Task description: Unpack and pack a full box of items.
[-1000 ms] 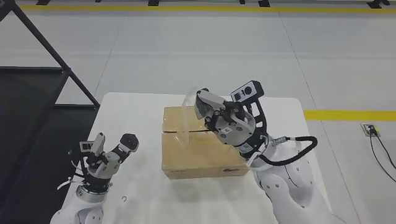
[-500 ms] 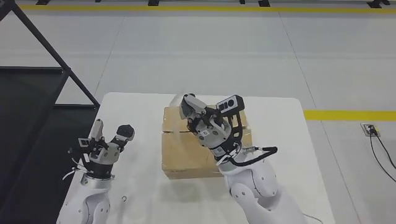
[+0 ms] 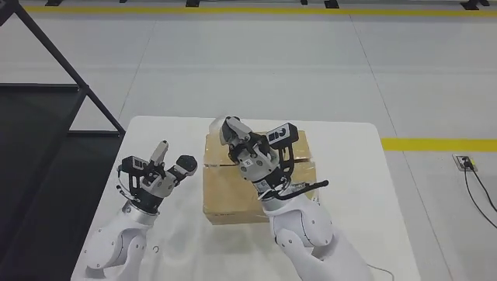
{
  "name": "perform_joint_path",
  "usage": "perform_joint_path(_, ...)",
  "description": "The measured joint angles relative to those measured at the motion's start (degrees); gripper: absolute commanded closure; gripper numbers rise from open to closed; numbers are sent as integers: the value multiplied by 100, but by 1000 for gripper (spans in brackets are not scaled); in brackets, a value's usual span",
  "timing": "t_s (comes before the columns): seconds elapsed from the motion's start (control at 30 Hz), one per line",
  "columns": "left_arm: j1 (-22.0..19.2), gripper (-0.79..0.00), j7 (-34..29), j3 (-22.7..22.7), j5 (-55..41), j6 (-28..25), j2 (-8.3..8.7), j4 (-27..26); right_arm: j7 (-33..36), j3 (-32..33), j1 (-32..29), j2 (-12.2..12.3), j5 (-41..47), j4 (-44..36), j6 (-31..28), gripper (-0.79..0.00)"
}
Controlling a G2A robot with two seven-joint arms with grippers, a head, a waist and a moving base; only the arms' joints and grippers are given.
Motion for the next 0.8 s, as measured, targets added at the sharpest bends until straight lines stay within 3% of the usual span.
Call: perform_joint_path(0.8, -103, -785, 269, 155, -153, -415, -59, 16, -704, 148, -269, -218, -201, 15, -50, 0)
